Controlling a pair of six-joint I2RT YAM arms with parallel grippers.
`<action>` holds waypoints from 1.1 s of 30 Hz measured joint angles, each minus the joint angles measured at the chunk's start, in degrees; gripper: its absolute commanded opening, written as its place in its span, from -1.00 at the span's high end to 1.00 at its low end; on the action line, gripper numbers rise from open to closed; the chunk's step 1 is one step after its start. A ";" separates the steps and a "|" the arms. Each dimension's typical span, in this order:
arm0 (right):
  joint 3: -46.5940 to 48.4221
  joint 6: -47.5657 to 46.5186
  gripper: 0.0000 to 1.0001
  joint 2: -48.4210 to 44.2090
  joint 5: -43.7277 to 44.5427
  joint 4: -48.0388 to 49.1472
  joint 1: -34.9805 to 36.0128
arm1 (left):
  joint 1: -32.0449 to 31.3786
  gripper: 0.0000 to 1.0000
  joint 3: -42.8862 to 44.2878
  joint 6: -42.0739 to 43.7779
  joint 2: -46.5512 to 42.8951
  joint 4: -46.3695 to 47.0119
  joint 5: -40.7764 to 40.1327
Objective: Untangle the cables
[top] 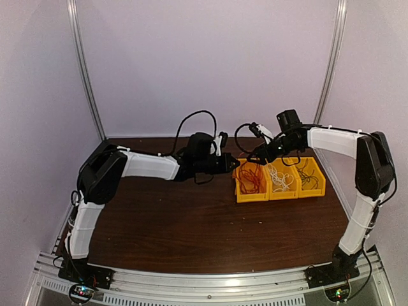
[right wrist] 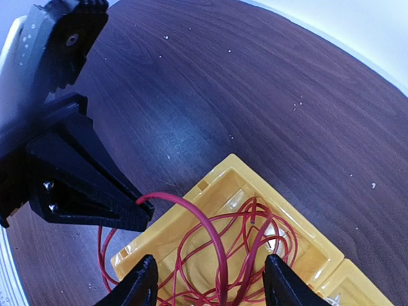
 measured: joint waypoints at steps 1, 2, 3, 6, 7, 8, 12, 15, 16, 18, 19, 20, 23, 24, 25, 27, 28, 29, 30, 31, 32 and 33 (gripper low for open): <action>0.37 0.63 -0.09 0.81 -0.37 0.11 0.00 | 0.00 1.00 0.59 -0.02 0.42 0.04 0.24; 0.48 1.31 -0.05 1.38 -0.94 0.22 0.00 | 0.00 1.00 1.18 -0.02 0.87 0.07 0.52; 0.48 1.75 -0.01 1.68 -1.40 0.26 0.00 | -0.02 1.00 1.73 -0.04 1.38 0.13 0.76; 0.48 4.02 0.04 1.84 -3.13 0.79 0.00 | -0.11 1.00 3.08 -0.07 2.64 0.11 1.60; 0.48 4.68 0.04 1.73 -3.63 1.31 0.00 | -0.20 1.00 3.43 -0.07 3.02 0.13 1.79; 0.48 5.27 0.05 1.73 -4.09 1.81 0.00 | -0.26 1.00 3.67 -0.11 3.34 0.09 2.03; 0.48 7.74 0.25 1.73 -5.73 3.21 -0.02 | -0.63 1.00 4.44 -0.46 4.13 0.20 2.91; 0.46 8.90 0.58 1.73 -6.23 3.80 -0.02 | -0.79 1.00 4.48 -0.68 4.37 0.44 3.37; 0.44 9.25 0.67 1.73 -6.23 4.09 -0.02 | -0.81 1.00 4.52 -0.72 4.44 0.57 3.52; 0.33 9.79 0.83 1.73 -6.19 4.85 -0.02 | -0.81 1.00 4.74 -0.74 4.50 0.59 3.63; 0.28 10.05 0.93 1.73 -6.14 5.09 -0.02 | -0.81 1.00 4.92 -0.76 4.55 0.63 3.69; 0.24 10.45 1.00 1.75 -6.03 5.25 -0.02 | -0.81 1.00 5.07 -0.76 4.55 0.68 3.72; 0.20 10.32 1.00 1.75 -5.73 5.53 -0.11 | -0.79 1.00 5.16 -0.74 4.55 0.98 3.54; 0.15 10.14 1.00 1.75 -5.16 5.60 -0.09 | -0.79 1.00 5.16 -0.74 4.55 0.96 3.48; 0.09 9.97 0.95 1.75 -4.70 5.57 -0.07 | -0.79 1.00 5.16 -0.74 4.55 0.96 3.43; -0.31 9.46 0.46 1.73 -3.45 5.55 -0.04 | -0.79 1.00 5.16 -0.70 4.55 0.94 3.28; -0.44 9.38 0.31 1.73 -3.02 5.55 -0.07 | -0.79 1.00 5.16 -0.70 4.55 0.94 3.23; -0.57 8.90 0.25 1.73 -2.25 5.44 -0.07 | -0.79 1.00 5.16 -0.68 4.55 0.87 3.23; -0.63 8.55 0.21 1.73 -1.86 5.40 -0.11 | -0.79 1.00 5.16 -0.66 4.55 0.85 3.23; -0.74 8.22 0.19 1.66 -1.40 5.42 -0.20 | -0.79 1.00 5.16 -0.63 4.55 0.87 3.23; -1.01 8.26 0.15 1.51 -1.14 5.42 -0.20 | -0.79 1.00 5.16 -0.63 4.55 0.90 3.23; -1.20 8.28 0.13 1.36 -0.98 5.38 -0.22 | -0.79 1.00 5.16 -0.63 4.55 0.90 3.23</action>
